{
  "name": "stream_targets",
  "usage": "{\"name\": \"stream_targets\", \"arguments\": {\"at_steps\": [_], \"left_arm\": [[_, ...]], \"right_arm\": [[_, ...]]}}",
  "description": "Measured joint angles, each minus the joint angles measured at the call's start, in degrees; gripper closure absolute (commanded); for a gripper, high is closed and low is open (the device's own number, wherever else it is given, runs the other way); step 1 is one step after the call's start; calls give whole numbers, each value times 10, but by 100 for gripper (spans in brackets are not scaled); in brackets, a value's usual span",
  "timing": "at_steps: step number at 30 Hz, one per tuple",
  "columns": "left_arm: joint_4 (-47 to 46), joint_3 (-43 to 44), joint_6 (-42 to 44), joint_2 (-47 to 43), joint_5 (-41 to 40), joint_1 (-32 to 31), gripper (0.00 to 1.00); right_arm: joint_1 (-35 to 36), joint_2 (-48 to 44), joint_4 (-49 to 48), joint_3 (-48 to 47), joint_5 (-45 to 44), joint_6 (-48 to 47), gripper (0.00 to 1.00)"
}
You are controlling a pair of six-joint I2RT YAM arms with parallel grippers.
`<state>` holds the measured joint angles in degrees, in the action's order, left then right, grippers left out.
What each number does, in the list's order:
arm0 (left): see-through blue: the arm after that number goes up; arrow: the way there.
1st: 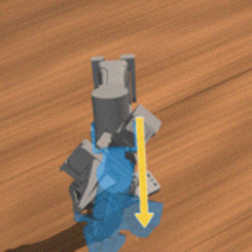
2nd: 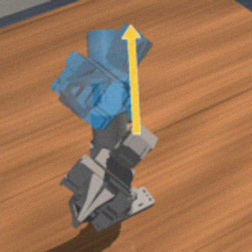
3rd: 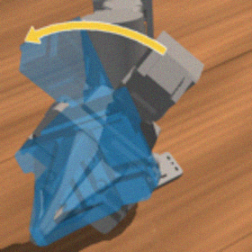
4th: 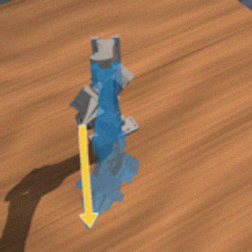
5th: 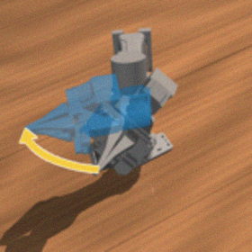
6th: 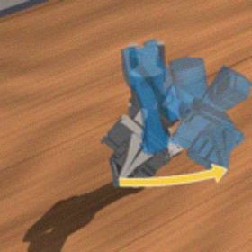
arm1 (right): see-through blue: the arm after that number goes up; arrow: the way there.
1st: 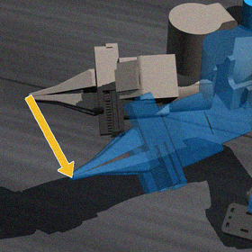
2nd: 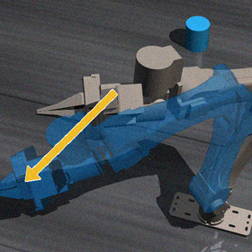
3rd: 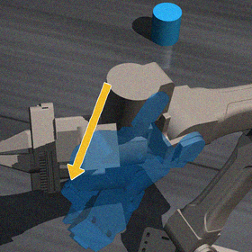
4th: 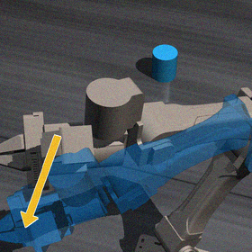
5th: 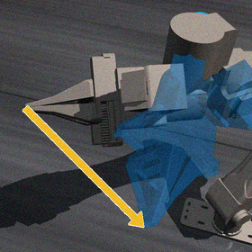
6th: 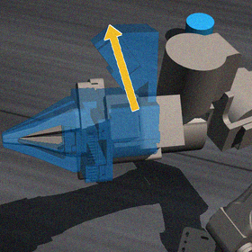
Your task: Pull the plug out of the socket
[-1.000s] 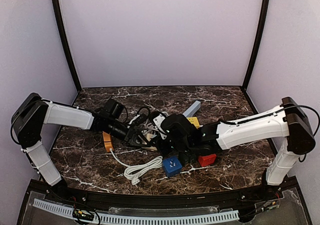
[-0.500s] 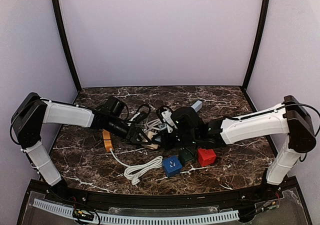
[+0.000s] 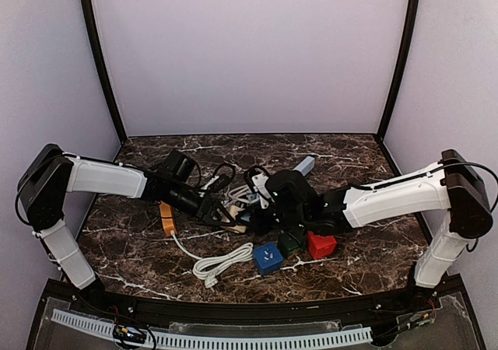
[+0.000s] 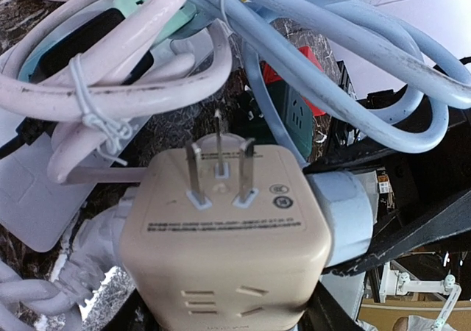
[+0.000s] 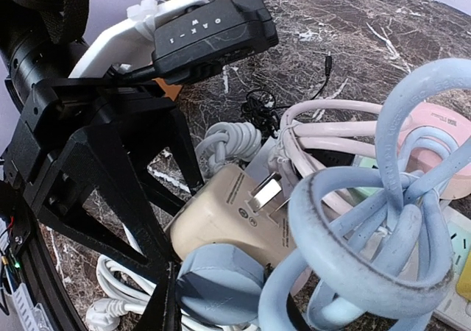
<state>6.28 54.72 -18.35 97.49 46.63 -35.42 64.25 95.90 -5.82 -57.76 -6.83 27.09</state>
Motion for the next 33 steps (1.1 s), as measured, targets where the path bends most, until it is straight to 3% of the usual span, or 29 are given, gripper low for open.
{"name": "stream_targets", "arguments": {"at_steps": [13,20,26,33], "left_arm": [[7,0,18,7,37,0,99],[6,0,22,11,48,0,99],[7,0,22,11,46,0,99],[9,8,20,11,17,0,99]], "right_arm": [[66,3,54,-31,-142,-69,100],[76,3,58,-33,-174,-94,100],[70,3,59,-33,-163,-87,100],[19,-5,40,-14,-73,-26,100]]}}
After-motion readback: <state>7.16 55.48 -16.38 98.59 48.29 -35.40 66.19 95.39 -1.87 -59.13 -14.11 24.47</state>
